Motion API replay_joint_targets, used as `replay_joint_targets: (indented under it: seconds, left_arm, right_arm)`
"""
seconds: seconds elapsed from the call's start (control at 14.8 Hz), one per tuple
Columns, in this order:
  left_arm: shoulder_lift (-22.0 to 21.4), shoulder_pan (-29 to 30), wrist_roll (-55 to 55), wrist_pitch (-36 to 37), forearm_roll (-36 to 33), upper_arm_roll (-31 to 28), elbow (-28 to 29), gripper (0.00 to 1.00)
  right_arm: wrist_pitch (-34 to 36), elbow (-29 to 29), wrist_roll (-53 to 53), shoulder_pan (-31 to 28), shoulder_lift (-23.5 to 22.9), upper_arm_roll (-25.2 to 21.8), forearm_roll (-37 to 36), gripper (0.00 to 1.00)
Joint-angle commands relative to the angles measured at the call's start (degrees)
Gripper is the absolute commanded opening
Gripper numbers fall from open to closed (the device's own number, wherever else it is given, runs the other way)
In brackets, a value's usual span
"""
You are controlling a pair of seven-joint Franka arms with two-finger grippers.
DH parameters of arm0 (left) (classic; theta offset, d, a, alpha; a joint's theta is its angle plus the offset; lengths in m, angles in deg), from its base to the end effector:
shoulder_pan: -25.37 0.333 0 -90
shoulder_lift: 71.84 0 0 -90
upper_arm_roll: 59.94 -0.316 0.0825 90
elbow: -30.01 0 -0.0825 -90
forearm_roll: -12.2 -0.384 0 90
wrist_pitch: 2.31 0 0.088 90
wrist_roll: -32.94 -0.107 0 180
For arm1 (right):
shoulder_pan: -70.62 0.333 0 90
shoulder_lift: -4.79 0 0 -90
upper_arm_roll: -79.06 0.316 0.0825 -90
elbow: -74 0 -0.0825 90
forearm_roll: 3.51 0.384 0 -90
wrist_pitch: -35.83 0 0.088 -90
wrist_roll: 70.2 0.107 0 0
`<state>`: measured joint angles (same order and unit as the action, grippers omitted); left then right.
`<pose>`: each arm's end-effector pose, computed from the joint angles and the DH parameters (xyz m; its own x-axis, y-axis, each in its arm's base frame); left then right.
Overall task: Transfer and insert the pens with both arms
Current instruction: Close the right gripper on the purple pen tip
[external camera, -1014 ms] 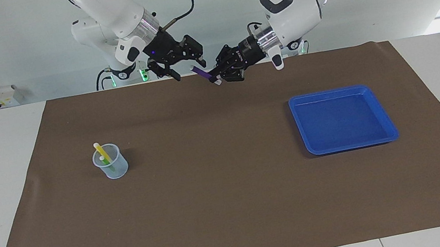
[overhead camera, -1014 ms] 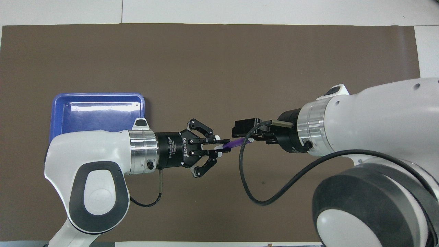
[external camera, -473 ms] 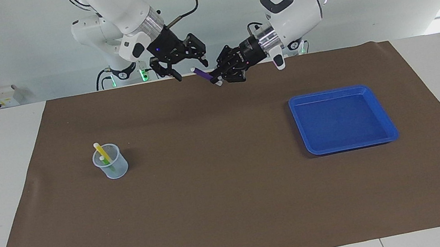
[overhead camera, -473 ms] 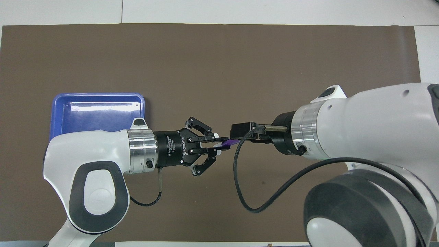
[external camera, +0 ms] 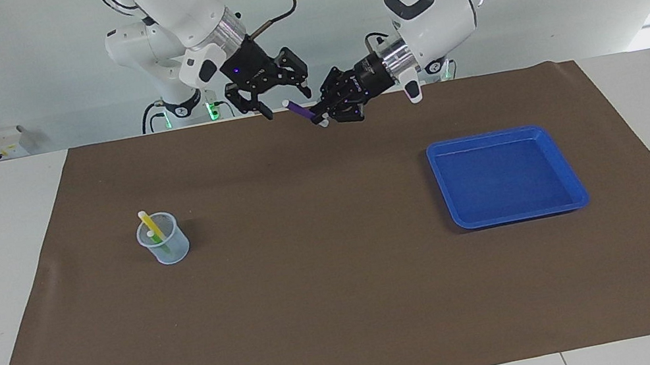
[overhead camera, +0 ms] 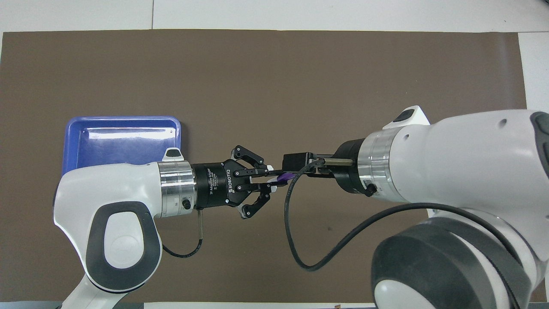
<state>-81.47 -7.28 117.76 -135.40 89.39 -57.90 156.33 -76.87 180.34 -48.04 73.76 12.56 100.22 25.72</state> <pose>0.4250 -0.3164 0.4941 -0.1426 0.4466 -0.8833 0.9890 0.0992 -0.1095 0.4802 0.2640 0.6007 0.9942 -0.1065 0.0157 -0.0859 -0.8728 -0.4804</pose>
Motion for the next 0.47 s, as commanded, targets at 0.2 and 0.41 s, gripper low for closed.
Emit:
replay_joint_targets:
  seconds: [0.2, 0.41]
  left_arm:
    - [-1.8, -1.89, 0.61, -3.14, 2.79, -0.37, 1.99, 0.0]
    - [-1.8, -1.98, 0.96, -3.23, 2.79, -0.37, 2.08, 0.0]
  right_arm:
    - [-0.94, 0.89, -1.06, -0.68, 0.67, 0.55, -0.67, 0.36]
    - [-1.81, 0.89, -1.06, -0.68, 0.67, 0.55, -0.84, 0.0]
